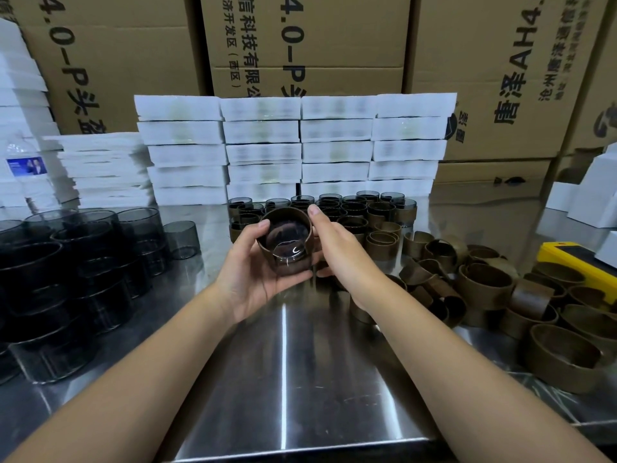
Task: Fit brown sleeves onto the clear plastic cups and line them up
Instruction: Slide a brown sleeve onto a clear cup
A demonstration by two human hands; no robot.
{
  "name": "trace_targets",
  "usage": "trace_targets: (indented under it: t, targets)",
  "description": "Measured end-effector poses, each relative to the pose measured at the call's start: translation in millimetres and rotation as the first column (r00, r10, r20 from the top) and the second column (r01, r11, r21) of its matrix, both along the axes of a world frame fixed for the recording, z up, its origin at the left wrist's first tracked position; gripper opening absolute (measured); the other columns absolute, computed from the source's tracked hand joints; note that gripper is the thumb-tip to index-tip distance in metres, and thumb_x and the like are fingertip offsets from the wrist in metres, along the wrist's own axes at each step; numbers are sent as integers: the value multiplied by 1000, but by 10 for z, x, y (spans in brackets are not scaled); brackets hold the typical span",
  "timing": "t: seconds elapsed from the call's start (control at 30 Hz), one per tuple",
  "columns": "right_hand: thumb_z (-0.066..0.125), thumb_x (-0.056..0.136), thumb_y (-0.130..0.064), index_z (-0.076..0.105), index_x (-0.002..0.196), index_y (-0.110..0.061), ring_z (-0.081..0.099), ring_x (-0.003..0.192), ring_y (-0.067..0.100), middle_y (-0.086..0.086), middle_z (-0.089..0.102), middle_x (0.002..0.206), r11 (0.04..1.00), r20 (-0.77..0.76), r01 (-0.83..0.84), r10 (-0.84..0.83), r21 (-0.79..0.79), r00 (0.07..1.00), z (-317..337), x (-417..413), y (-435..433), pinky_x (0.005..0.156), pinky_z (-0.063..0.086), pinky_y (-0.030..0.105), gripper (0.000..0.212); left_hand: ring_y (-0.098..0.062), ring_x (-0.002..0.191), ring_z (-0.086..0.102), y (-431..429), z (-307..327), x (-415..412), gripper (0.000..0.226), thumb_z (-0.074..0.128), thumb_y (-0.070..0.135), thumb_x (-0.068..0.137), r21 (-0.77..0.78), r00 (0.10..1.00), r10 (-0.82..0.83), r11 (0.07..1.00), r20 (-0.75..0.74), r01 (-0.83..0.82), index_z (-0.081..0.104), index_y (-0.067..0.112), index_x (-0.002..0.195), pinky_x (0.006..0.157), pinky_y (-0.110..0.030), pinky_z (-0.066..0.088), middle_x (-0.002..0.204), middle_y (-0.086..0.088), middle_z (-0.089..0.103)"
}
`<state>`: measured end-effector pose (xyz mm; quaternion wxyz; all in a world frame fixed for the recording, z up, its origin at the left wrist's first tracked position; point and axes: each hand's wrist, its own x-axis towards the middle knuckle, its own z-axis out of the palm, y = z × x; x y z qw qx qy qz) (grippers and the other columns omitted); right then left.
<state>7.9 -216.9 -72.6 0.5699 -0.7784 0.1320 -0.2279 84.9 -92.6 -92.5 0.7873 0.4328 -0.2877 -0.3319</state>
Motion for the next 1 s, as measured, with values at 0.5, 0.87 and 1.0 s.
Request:
trace_targets:
  t: [0.5,0.87,1.0]
  targets:
    - [27,89,-69,56,88,-13,64,89,26,0,60,79,981,-46,20,-29,-195,999,-54,66,-16,89,51,49,63,-36,94,71,-19,33,-1,60,41,64,89,190,993,108,977,-51,-96,64,14,113,53,-34,59,105,-17,72]
    - [27,99,-50,46,74,-10,51,70,21,3,48,66,970,-13,-4,1,-242,1000,-16,44,5,83,50,49,51,-34,86,73,-70,9,-7,55,31,57,98,249,969,247,937,31,-247,63,14,107,47,-26,56,101,-15,74]
    - [26,100,-47,52,80,-9,51,69,22,10,51,73,971,-20,0,-5,-239,1000,-15,17,22,79,50,45,51,-32,83,73,-75,1,1,54,31,54,99,240,964,262,934,41,-264,63,12,105,48,-25,56,95,-14,75]
